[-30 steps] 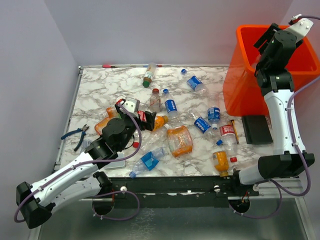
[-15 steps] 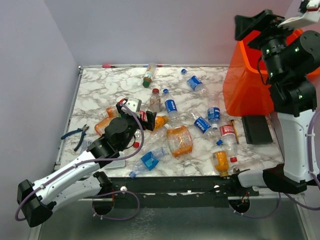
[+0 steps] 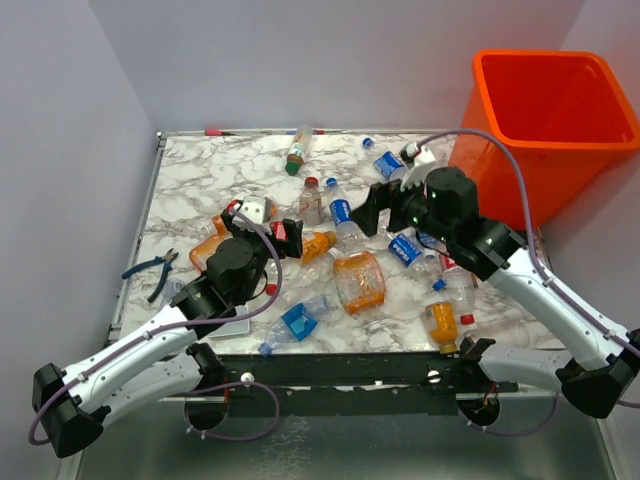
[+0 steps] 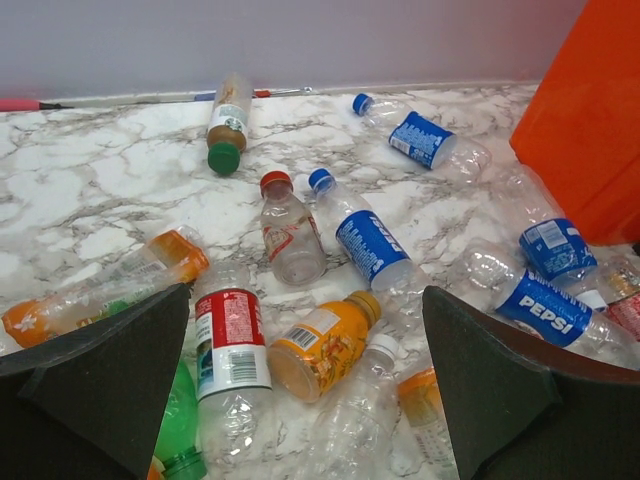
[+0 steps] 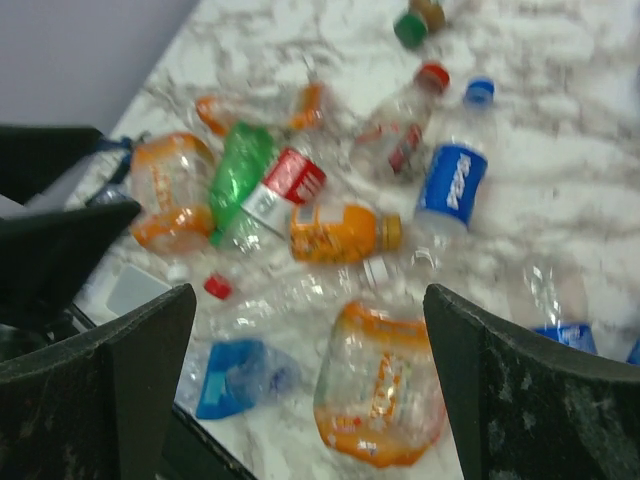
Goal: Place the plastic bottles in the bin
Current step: Place the plastic bottle in the trash bin, then pick up the plastic bottle at the center of the board.
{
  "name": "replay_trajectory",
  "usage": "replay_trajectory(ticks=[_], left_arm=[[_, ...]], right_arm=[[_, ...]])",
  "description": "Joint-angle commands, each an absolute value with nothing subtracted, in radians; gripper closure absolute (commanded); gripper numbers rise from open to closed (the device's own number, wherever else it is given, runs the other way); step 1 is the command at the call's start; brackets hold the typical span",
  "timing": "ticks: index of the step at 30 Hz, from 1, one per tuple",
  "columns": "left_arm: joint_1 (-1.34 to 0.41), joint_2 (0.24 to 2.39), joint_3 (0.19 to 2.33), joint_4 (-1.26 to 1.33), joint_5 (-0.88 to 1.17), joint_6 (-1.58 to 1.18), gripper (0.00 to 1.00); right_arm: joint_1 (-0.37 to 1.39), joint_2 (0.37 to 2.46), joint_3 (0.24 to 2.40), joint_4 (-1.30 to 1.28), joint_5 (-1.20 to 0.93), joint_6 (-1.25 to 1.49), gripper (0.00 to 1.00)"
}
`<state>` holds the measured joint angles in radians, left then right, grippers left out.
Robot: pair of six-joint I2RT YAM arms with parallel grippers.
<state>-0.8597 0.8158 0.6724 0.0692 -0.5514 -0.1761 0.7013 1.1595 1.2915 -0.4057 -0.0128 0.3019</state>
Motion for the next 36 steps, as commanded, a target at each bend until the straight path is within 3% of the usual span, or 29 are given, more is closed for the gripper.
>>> replay_trajectory(ticks=[1,6,10,16,25,36], left_arm=[[-0.864,0.73,0.627,0.055,-0.594,-0.261,0.01],[-0.864,0.724,0.644,-0.102,-0.475,-0.309,0.01],[-0.864,0.848,0.721,-0.283,-0.445,-0.425,0.01],[-0.865,0.99,0.773,-0.437,-0.329,-0.518,0.01],[-0.879,1.091,0.771,-0.468,-0.265,-0.552,0.01],[-1.041,1.131,0.826,-0.367,-0.271,-0.577,0.01]], right_arm=[[0.702,0.988,1.079,-0.241,0.044,0.433,0.0],[0.702,0.919,0.917,-0.212,0.047,0.471,0.0],[0.702,0.955,0.892,-0.322,0.122,0.495,0.0],[0.703,0.878,0.736,-0.292,0.118,0.546,0.01],[0.702,0.845,0.644,-0.307,0.074,0.571,0.03],[0.702,1.005,0.544,-0.225,-0.017,0.668,0.05]])
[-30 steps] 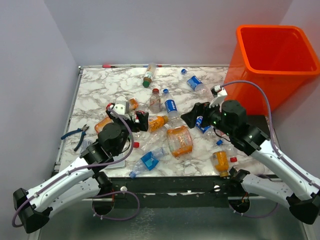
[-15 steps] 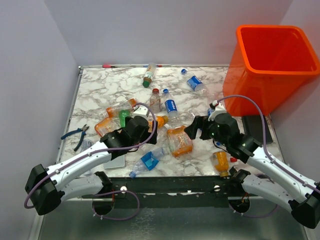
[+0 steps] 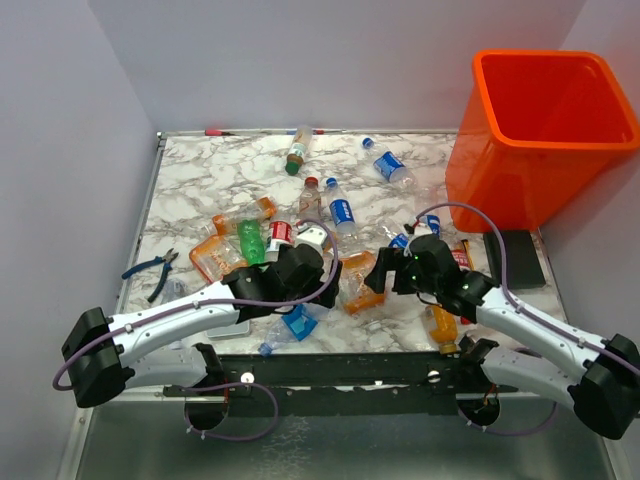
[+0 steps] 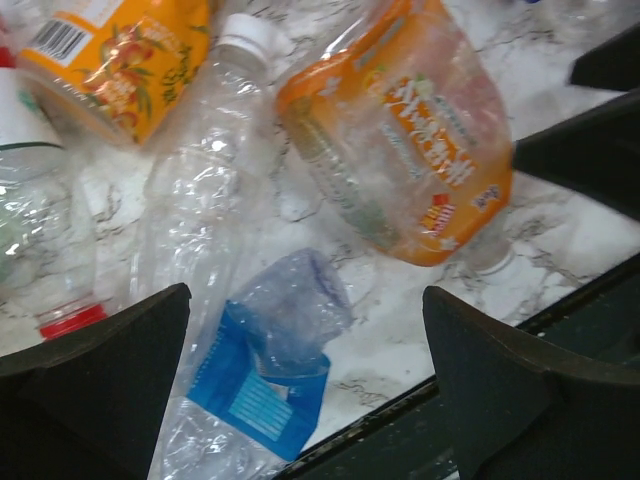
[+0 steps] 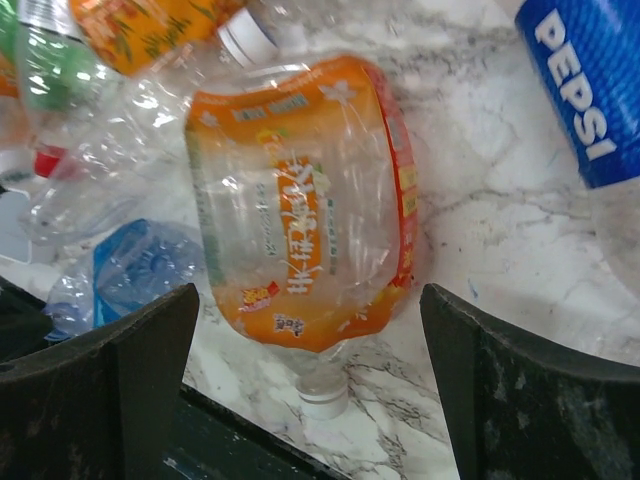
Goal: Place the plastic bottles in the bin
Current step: Pick up the plastic bottle at the center of the board.
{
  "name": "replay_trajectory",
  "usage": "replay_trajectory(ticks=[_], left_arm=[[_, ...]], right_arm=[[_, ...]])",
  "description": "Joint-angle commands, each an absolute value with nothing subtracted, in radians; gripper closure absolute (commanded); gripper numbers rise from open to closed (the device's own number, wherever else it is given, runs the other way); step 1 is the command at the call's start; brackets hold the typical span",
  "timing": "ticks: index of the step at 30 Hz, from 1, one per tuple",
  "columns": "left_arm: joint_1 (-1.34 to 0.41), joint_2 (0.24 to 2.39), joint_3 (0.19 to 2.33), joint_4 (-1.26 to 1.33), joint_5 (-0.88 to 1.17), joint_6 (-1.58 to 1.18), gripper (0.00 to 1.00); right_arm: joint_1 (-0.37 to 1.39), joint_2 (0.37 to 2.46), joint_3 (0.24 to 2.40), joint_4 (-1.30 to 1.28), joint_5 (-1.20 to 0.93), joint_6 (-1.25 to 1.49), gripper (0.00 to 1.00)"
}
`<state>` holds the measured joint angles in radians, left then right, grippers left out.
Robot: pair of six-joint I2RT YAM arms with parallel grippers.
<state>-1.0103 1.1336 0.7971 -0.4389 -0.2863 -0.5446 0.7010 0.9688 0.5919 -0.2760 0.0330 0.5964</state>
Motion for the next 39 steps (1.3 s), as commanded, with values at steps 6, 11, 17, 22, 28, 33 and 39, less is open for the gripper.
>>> replay_trajectory(ticks=[6,11,17,22,28,33,39], left_arm=[[-1.042,1.073,0.738,-0.226,-0.234,-0.633,0.01],[-1.042,1.081,0.701,-0.16,-0.203,-0.681,0.01],[-1.042,1.085,0.657,-0.109,-0.172,-0.713,0.01],[-1.042,1.073,0.646,-0.107,-0.171,-0.712,0.01],[-1.042,1.043,0.634,-0.107,-0.187,-0.711,0.01],[-1.042,1.026,0.643,-0.107,-0.211,-0.689,0.01],[-1.041,1.006,0.686,-0.108,-0.28,-0.633,0.01]], right_arm=[[0.702,1.036,0.479,-0.132,-0.084,0.718,0.05],[0.702,1.068,0.42,-0.072,-0.107,0.796,0.05],[0.701,1.101,0.36,-0.008,-0.08,0.904,0.09],[0.702,1.135,0.353,0.041,-0.072,0.942,0.2],[0.702,1.14,0.35,0.038,-0.056,0.974,0.49],[0.703,1.071,0.368,-0.039,-0.012,0.958,0.63],[0.703,0.953,0.433,-0.188,0.063,0.889,0.7]])
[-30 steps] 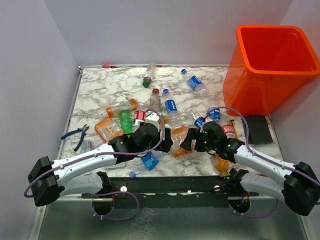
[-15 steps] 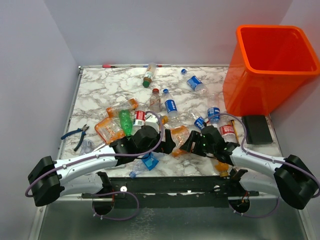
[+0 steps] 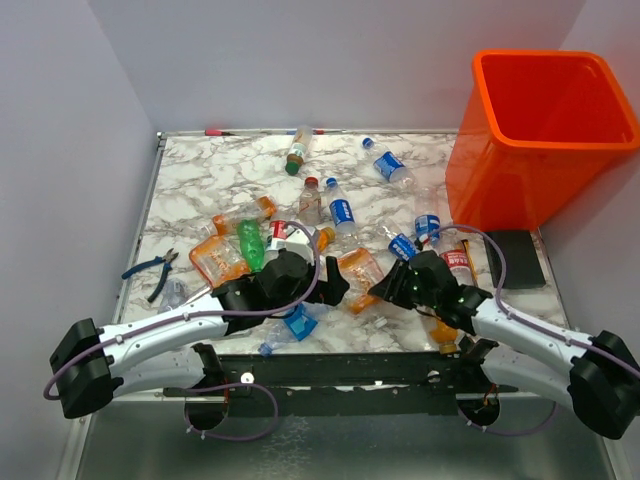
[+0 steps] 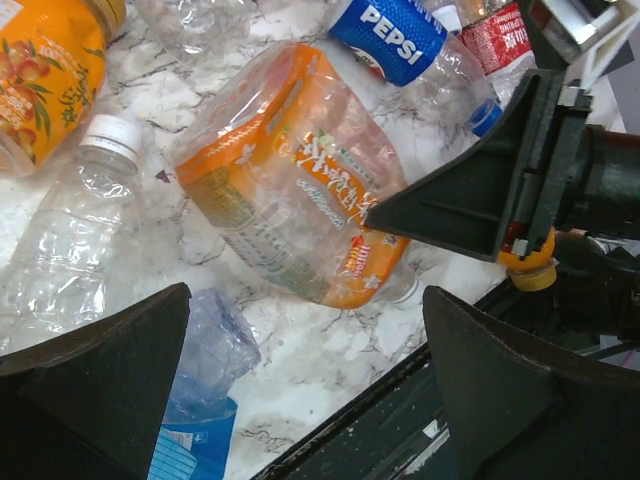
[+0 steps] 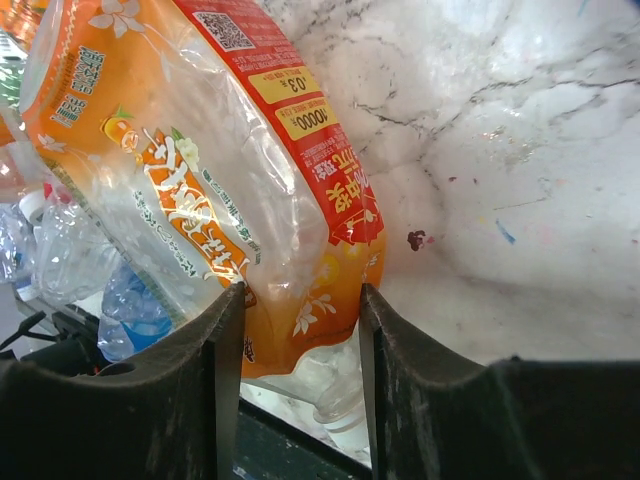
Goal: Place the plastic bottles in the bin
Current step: Pick up the plastic bottle at the center of the board.
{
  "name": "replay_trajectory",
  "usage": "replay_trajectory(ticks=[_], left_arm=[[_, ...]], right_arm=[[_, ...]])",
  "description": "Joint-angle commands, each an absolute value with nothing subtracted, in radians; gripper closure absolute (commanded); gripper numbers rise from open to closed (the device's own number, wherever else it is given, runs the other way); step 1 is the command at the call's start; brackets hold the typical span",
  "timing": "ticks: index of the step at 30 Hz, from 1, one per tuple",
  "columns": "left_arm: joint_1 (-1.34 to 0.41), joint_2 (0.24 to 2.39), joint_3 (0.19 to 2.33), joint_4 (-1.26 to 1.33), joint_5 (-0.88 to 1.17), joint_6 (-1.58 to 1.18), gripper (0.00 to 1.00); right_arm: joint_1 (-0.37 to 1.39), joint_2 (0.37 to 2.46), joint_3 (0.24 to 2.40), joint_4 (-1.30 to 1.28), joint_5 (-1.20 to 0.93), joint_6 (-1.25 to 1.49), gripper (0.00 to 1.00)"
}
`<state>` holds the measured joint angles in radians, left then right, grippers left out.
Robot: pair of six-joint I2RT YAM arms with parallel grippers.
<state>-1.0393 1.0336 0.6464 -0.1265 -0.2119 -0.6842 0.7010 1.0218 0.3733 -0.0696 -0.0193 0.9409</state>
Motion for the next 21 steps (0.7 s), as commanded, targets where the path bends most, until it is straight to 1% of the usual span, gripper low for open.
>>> replay_trajectory(ticks=[1,5,8,10,11,12,21], left_arm=[[-1.041,1.003,0.696,-0.108,-0.292,-0.619,0.01],[-1.036,1.01,0.755,-0.119,-0.309,-0.551,0.01],[-1.022,1.025,0.809,-0.131,-0.275,-0.519,0.01],[-1.003,1.038,0.841,-0.133,-0.232,-0.519,0.01],[-0.961,1.064,0.876,-0.126,-0.162,-0.532,0.01],[-0.951,1.072,0.882,-0.121,-0.145,-0.536,0.01],[-0.851,1.098,0.877,-0.08,0.038,-0.579,0.01]], right_arm=[[0.703,0.931,0.455,-0.214,0.068,0.87,0.71],[0.702,0.853,0.524,-0.263,0.012,0.745,0.72],[0.702,0.831,0.588,-0.319,-0.072,0.632,0.72],[0.703,0.822,0.621,-0.361,-0.09,0.598,0.73],[0.703,0.79,0.633,-0.386,-0.094,0.581,0.74],[0.702,0.778,0.633,-0.385,-0.097,0.578,0.74],[0.702,0.702,0.624,-0.357,-0.153,0.538,0.75]])
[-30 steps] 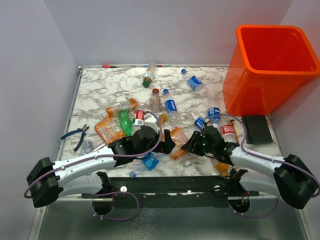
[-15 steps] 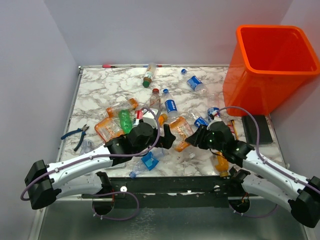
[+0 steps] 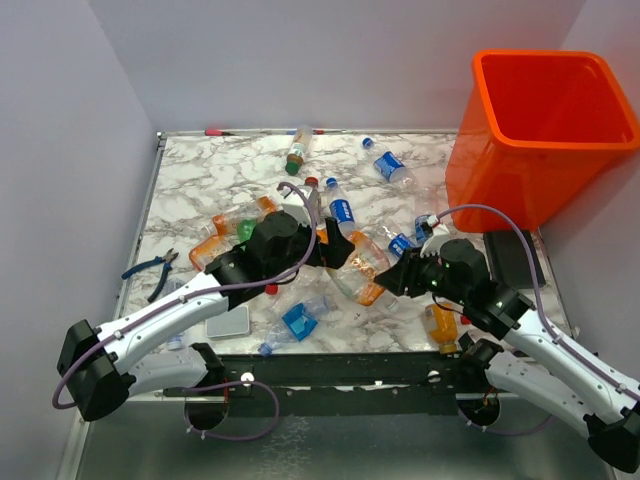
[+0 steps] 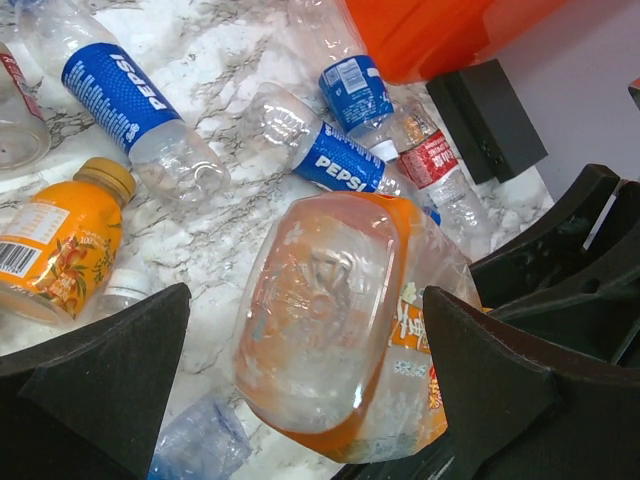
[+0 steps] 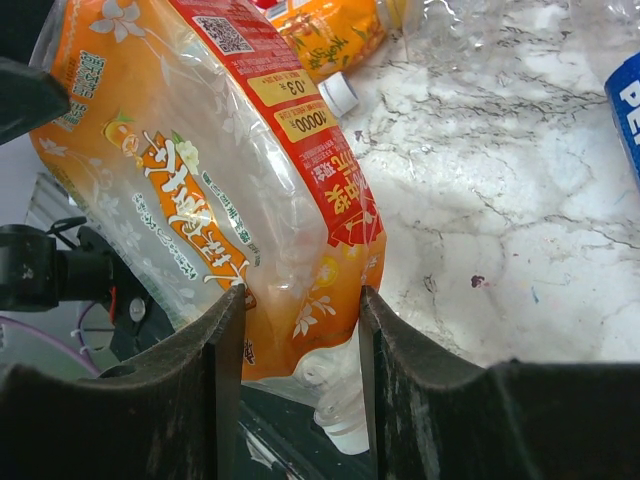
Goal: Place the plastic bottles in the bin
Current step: Pick up the plastic bottle at the center of the board.
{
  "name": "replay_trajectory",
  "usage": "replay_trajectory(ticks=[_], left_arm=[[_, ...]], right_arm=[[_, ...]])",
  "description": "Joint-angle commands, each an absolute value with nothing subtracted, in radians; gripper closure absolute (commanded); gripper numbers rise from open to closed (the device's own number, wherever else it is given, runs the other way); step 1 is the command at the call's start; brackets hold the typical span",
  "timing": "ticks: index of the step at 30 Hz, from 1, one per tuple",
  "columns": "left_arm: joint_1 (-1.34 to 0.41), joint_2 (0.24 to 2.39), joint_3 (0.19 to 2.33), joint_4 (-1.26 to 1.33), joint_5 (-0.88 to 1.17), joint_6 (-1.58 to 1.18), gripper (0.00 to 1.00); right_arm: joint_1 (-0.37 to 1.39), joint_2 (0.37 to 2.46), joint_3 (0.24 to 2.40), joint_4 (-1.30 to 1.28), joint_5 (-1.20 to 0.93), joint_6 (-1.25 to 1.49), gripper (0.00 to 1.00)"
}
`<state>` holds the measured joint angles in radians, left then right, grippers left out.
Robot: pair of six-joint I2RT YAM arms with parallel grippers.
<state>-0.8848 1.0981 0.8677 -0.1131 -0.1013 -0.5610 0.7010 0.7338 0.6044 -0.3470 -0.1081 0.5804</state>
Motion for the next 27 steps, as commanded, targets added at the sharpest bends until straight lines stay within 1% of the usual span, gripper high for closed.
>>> replay_trajectory(ticks=[1,8,11,12,13,14,19,27], left_arm=[[-0.845,1.1,0.875,-0.074,0.071,-0.578,0.01],[-0.841,1.133,0.87,-0.004,0.375,-0.568,0.01],[-0.842,1.15,0.869,-0.003,0.455,-0.558,0.01],[-0.842,1.153,0.868,-0.003,0.473,-0.554,0.02],[-0.841,1.156,0.87,-0.004,0.488,-0.548,0.05],[-0.842,1.158,0.87,-0.004,0.498,-0.543,0.1],[-0.841,1.157,0.868,-0.004,0.501,-0.529,0.41],[-0.841,1.178,0.862,0.053,0.585,-0.528,0.7]], right_arm=[[0.703,0.693,0.624,-0.352,-0.159,0.533,0.75],[0.702,0.678,0.648,-0.334,-0.183,0.494,0.75],[0.702,0.685,0.668,-0.328,-0.205,0.482,0.75],[0.703,0.689,0.673,-0.326,-0.215,0.475,0.75],[0.703,0.692,0.683,-0.327,-0.226,0.467,0.75],[0.703,0.696,0.688,-0.328,-0.238,0.457,0.75],[0.702,0.703,0.71,-0.335,-0.256,0.44,0.75],[0.702,0.716,0.741,-0.336,-0.283,0.428,0.74]])
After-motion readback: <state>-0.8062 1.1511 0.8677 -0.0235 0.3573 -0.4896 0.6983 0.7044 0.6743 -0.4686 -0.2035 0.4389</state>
